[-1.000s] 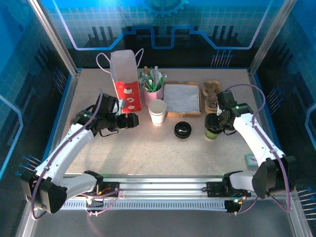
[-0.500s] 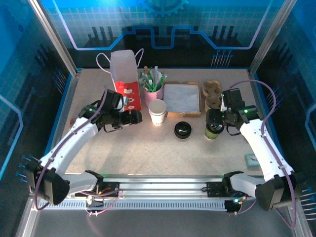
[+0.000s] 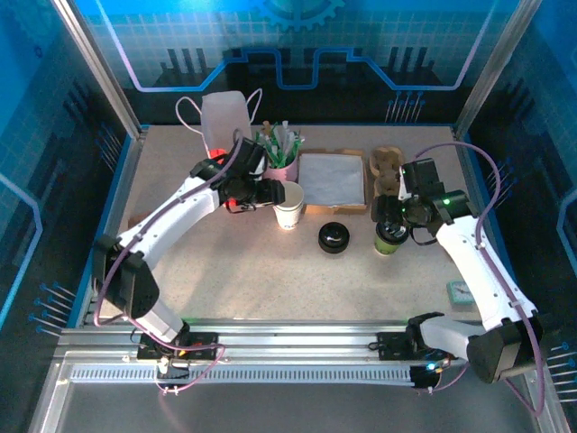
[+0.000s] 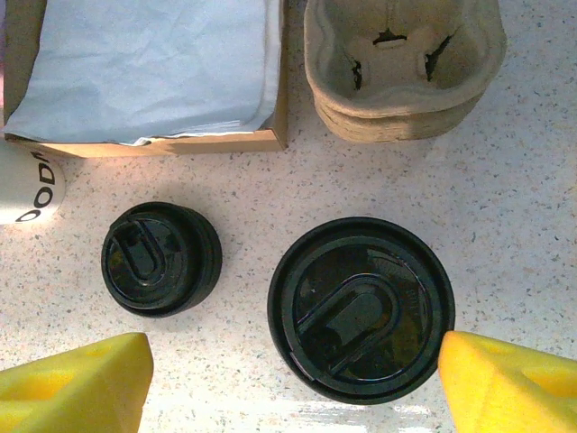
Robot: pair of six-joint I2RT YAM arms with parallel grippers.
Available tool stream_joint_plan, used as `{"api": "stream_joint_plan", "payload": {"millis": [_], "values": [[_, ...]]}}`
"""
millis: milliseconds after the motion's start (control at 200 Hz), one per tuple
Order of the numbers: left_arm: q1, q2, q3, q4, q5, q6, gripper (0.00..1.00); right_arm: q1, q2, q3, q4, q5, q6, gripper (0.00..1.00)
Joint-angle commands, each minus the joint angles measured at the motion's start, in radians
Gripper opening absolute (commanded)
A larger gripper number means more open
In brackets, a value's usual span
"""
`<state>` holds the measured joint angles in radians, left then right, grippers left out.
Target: Pack the takeout coffee
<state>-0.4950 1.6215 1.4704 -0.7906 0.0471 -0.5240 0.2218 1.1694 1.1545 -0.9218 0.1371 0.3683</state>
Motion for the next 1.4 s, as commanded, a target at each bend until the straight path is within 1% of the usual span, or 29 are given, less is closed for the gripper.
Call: {"api": "stream_joint_plan", "payload": {"millis": [0, 190, 340, 570, 700, 780, 976, 1141, 1251, 1341, 1396], "values": [[-0.014, 0.049, 0.069, -0.048, -0.055, 0.009, 0.55, 0.020, -0.005, 0.030, 0.012, -0.018, -0.011, 0.83], [-0.035, 0.135, 0.136, -0.078, -0.105, 0.025, 0.48, 0.039, -0.031, 0.030, 0.015, -0.021, -0.017, 0.83], [-0.043, 0.171, 0.160, -0.102, -0.149, 0.040, 0.43, 0.049, -0.045, 0.028, 0.014, -0.024, -0.020, 0.82], [-0.049, 0.177, 0.160, -0.112, -0.208, 0.051, 0.42, 0.064, -0.045, 0.027, 0.016, -0.019, -0.022, 0.82], [-0.055, 0.193, 0.162, -0.106, -0.204, 0.047, 0.34, 0.075, -0.042, 0.028, 0.017, -0.017, -0.020, 0.81], [-0.058, 0.203, 0.164, -0.102, -0.202, 0.046, 0.32, 0.081, -0.044, 0.027, 0.017, -0.011, -0.020, 0.82], [-0.060, 0.220, 0.179, -0.104, -0.205, 0.047, 0.23, 0.091, -0.043, 0.022, 0.017, 0.000, -0.022, 0.81], [-0.059, 0.220, 0.191, -0.106, -0.204, 0.043, 0.08, 0.096, -0.042, 0.019, 0.015, 0.008, -0.023, 0.81], [-0.059, 0.219, 0.204, -0.117, -0.204, 0.042, 0.06, 0.103, -0.038, 0.020, 0.017, 0.010, -0.023, 0.81], [-0.061, 0.216, 0.211, -0.123, -0.204, 0.042, 0.00, 0.109, -0.031, 0.021, 0.016, 0.009, -0.025, 0.81], [-0.062, 0.215, 0.211, -0.125, -0.204, 0.042, 0.00, 0.114, -0.028, 0.020, 0.015, 0.013, -0.025, 0.81]]}}
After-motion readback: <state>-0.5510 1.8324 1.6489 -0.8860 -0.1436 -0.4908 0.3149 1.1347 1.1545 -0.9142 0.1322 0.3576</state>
